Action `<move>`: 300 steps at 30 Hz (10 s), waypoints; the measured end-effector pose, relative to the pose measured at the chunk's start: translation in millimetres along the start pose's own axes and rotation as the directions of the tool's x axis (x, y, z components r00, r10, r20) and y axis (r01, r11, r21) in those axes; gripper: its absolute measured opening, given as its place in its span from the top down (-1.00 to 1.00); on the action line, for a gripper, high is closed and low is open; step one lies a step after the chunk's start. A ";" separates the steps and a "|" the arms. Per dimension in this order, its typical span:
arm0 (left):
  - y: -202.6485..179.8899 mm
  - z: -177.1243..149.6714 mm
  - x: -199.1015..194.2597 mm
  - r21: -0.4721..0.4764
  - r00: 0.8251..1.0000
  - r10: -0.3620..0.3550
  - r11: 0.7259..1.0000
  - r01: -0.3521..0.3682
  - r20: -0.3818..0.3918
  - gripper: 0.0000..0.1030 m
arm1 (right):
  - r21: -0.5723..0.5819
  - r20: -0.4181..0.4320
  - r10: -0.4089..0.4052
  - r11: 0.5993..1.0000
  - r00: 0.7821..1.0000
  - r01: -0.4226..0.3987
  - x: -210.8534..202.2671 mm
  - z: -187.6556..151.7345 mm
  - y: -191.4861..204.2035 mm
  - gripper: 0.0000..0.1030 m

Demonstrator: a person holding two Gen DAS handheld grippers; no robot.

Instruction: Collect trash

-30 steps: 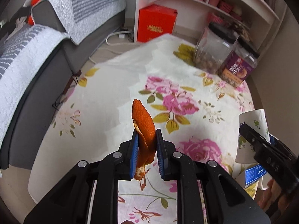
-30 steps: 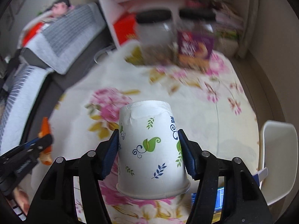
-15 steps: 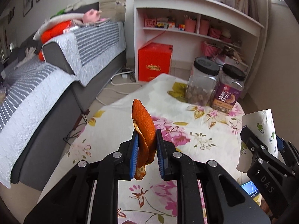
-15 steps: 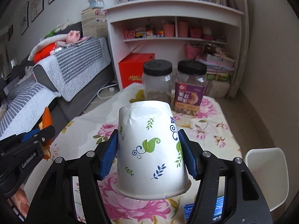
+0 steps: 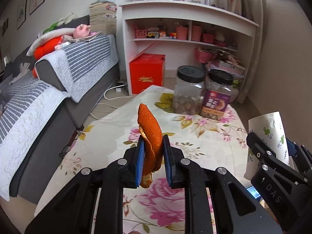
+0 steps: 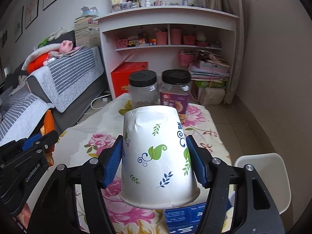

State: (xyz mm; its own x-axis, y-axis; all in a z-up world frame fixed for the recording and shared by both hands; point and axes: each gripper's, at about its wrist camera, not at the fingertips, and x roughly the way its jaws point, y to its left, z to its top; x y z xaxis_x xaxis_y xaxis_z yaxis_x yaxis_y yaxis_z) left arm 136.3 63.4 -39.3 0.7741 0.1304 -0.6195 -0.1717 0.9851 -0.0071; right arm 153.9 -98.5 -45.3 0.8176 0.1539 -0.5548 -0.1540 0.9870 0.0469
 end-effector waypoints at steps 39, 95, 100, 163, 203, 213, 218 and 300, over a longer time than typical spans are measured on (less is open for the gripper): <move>-197.2 -26.9 -18.6 0.211 0.965 -0.258 0.942 0.261 -0.043 0.63 | 0.342 -0.068 -0.423 0.841 0.904 0.419 -73.6 -31.1 -250.4 -0.74; -267.2 -120.6 75.8 0.688 0.790 -0.020 0.479 0.545 -0.613 -0.22 | 0.444 -0.242 -0.377 0.776 0.894 0.447 -71.5 -42.4 -287.6 -0.86; -248.9 -101.7 60.7 0.652 0.804 -0.098 0.532 0.540 -0.586 0.15 | 0.451 -0.250 -0.341 0.787 0.906 0.421 -61.4 -38.8 -276.4 -0.86; 7.9 9.6 -11.9 -0.111 0.983 -0.180 0.978 0.175 -0.031 0.16 | 0.161 -0.270 -0.156 0.966 0.950 0.204 16.5 -21.4 -81.0 -0.86; -325.4 -28.3 15.0 0.059 0.744 -0.544 0.791 0.609 -0.387 -0.19 | 0.614 -0.122 -0.462 0.660 0.878 0.433 -133.6 -49.7 -318.1 -0.86; -274.0 -26.0 -24.1 0.202 0.862 -0.453 0.844 0.498 -0.228 -0.51 | 0.511 -0.002 -0.548 0.719 0.837 0.472 -147.0 -33.8 -266.2 -0.86; -231.4 -15.6 -58.2 0.265 0.935 -0.355 0.900 0.346 -0.014 -0.81 | 0.452 0.080 -0.564 0.756 0.822 0.475 -151.7 -27.3 -228.4 -0.86; -109.1 -31.0 -92.6 0.119 0.971 -0.184 0.979 0.167 0.151 -0.87 | 0.292 0.164 -0.440 0.877 0.883 0.382 -139.7 -58.2 -113.7 -0.86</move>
State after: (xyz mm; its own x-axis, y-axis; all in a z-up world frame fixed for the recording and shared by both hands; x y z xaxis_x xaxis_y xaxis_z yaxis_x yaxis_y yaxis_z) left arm 64.4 -59.6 -5.5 0.8755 -0.0376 -0.4818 0.0336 0.9993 -0.0169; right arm 24.9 -234.9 -21.5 0.8805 -0.2903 -0.3748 0.3397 0.9378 0.0717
